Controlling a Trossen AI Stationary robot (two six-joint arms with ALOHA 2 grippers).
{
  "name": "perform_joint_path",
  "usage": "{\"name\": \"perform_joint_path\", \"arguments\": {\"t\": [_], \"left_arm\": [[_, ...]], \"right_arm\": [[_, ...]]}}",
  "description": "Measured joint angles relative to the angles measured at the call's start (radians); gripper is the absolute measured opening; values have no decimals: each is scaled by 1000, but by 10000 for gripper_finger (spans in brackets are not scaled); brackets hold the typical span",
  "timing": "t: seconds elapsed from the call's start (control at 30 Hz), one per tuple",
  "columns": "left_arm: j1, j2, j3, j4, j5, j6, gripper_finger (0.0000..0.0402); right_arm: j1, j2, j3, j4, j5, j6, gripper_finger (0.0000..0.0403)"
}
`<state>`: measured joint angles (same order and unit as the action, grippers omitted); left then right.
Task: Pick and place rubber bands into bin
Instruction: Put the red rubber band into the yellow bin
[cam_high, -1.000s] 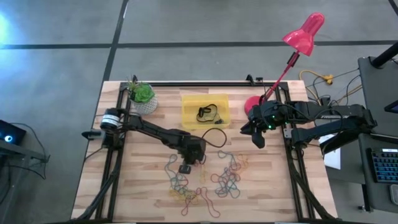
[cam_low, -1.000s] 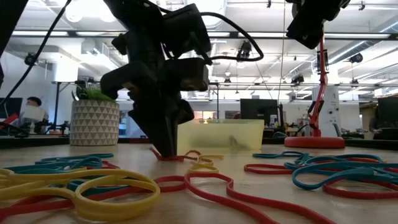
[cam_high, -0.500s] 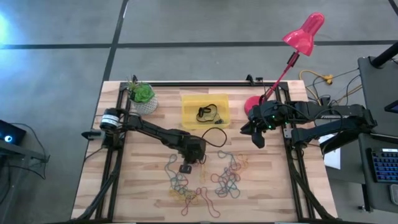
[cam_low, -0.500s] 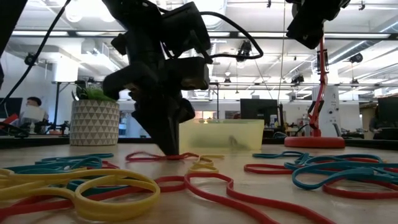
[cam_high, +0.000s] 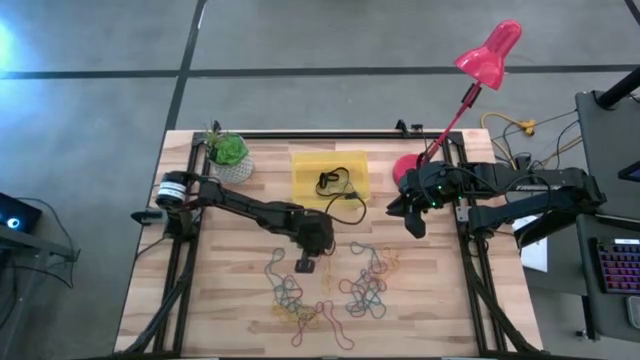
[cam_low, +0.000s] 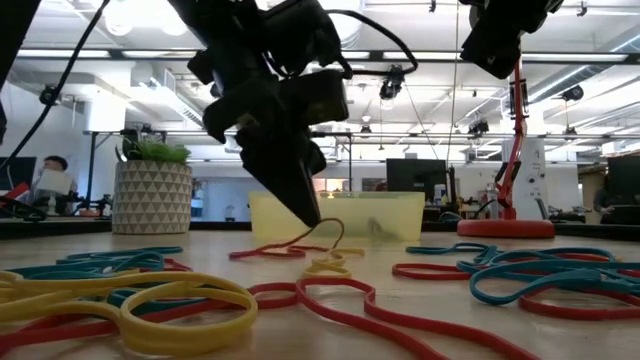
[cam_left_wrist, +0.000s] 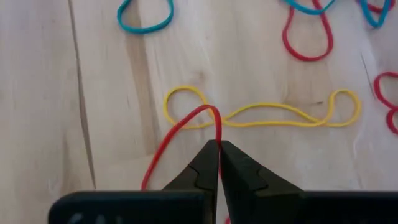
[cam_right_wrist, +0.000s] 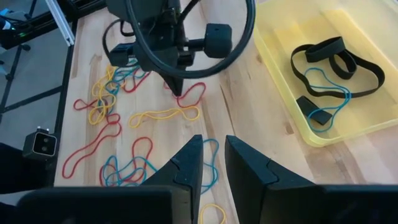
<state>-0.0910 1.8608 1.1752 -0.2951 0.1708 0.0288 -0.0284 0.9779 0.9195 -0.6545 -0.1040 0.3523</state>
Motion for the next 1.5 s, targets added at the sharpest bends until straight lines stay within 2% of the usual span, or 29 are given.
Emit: {"name": "perform_joint_path", "arguments": {"t": [0.63, 1.03, 1.17, 1.5], "left_arm": [[81, -185, -2, 135, -1, 3, 0], [191, -292, -3, 171, -84, 25, 0], [250, -295, -1, 165, -126, 55, 0], [399, -250, -20, 157, -131, 63, 0]], "right_arm": [[3, 0, 0, -17, 0, -3, 59], [5, 1, 0, -21, 1, -4, 59], [5, 2, 0, -21, 1, -4, 59], [5, 2, 0, -21, 1, 0, 59]]}}
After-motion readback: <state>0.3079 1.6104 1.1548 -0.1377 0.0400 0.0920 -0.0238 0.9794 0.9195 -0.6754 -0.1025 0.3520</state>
